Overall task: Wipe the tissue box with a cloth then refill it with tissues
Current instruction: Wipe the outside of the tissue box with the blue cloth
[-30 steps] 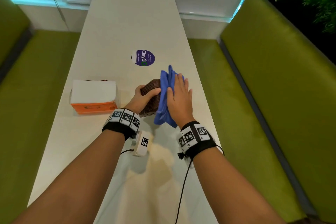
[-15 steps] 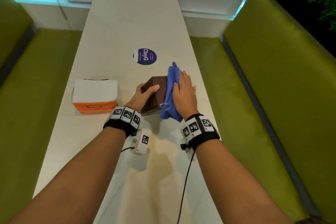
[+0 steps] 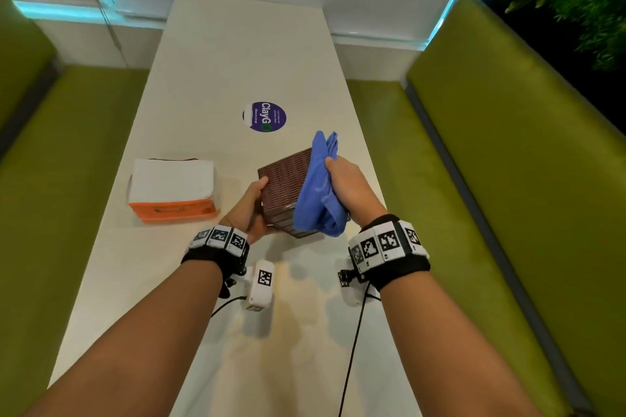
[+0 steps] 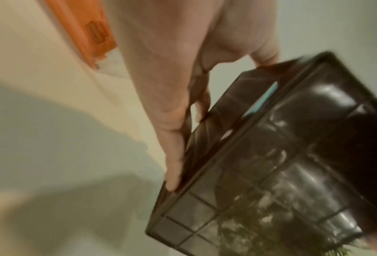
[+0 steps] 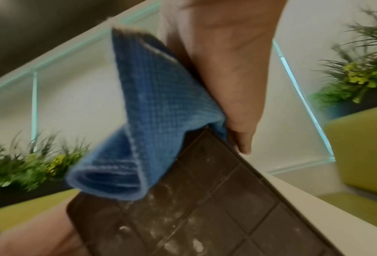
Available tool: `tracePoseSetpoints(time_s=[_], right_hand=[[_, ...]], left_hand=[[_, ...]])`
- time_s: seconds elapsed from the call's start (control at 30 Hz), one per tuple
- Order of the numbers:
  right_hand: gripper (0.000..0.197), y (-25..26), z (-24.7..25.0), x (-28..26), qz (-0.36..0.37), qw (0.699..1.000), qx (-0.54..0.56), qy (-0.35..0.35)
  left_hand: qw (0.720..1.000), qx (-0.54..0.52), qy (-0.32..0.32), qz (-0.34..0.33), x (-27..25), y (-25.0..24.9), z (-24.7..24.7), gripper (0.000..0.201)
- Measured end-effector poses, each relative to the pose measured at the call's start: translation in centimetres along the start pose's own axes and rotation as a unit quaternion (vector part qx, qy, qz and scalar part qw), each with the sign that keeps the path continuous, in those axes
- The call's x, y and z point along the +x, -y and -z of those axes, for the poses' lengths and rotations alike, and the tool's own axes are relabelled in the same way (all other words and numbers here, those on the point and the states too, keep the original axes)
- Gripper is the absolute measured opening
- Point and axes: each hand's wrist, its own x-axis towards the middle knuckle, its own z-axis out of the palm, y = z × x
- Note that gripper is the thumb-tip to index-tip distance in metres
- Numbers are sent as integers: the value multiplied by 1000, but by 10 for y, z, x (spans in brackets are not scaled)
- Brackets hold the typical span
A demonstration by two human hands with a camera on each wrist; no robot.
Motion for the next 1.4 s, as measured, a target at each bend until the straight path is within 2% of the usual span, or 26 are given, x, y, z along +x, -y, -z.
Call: tracePoseSetpoints(time_s=[0.07,0.13,0.27,0.33,0.43,0.53,0.63,0.67,0.73,0.8,0.83,0.87,0.93,0.97,1.03,1.13,1.23,1.33,1.4], right_hand=[[23,-4,-5,-5,42,997,-63,-10],[33,-7,-14,-9,75,987,-140,-20],[48,-11,-38,-7,115,935,-335,-28],[50,-18,-45,-4,117,919,-376,-9],[51,-29,-45,-2,100,901,-421,-18],[51,-33,-43,-1,81,900,-427,-25],[51,-33,-45,3,87,907,-411,-20],[51,-35,-42,5,90,906,-413,-18],[51,-43,-29,13,73,907,-414,-19],[54,-52,-10,20,9,921,-387,-38],[55,-55,-2,23,-21,925,-376,-54],[56,-56,0,25,-35,922,-379,-69],[57,-50,-10,21,-4,911,-403,-84],[57,-45,-20,18,39,907,-412,-75],[57,-39,-44,8,126,907,-400,-34],[58,-40,-53,-2,159,922,-354,-11],[53,-48,-35,11,131,926,-352,-38],[50,-55,-17,26,43,934,-347,-79],[51,-52,-16,28,-18,927,-359,-109]], left_hand=[[1000,-11,-23,-3,4,2,1,51],[999,-5,-44,-4,8,3,5,47],[995,32,-98,-14,10,3,6,42],[992,47,-116,-4,10,1,5,46],[989,110,-94,18,7,-4,4,63],[980,180,-88,22,5,-12,1,70],[973,212,-93,11,23,-11,4,90],[972,214,-98,9,24,-11,6,88],[973,206,-105,8,11,-14,0,66],[971,207,-116,1,5,-15,-2,51],[970,212,-118,-4,7,-15,0,59],[969,214,-123,-8,11,-14,2,75],[968,216,-127,-17,33,-8,12,106],[967,223,-124,-21,39,-7,14,112],[964,236,-121,-33,42,-8,12,109],[957,258,-123,-50,30,-13,6,87],[959,253,-127,-32,16,-17,1,83],[960,242,-137,-23,16,-14,4,91],[960,233,-154,-28,21,-10,6,100]])
